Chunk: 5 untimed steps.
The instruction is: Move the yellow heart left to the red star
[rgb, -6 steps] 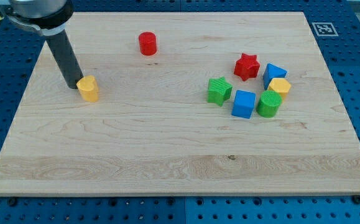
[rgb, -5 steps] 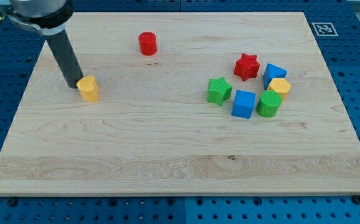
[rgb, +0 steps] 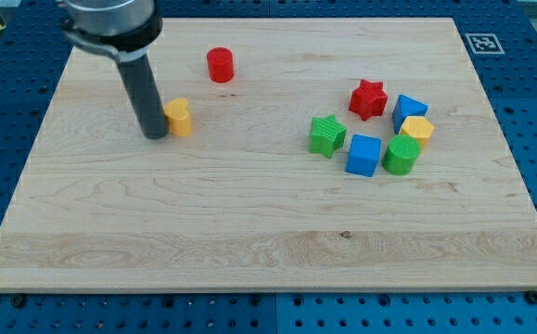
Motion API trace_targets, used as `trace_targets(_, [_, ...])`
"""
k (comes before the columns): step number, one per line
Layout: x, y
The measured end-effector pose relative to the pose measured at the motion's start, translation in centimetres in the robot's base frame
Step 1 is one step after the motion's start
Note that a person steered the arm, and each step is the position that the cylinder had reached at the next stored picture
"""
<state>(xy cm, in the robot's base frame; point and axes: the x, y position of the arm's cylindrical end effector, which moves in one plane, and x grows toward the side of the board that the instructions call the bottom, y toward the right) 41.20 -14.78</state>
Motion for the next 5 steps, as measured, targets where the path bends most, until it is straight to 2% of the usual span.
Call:
trace_targets(1, [-3.5, -0.6])
trace_targets(3, [1.8, 0.9])
trace_targets(5, [-2.6, 4.4])
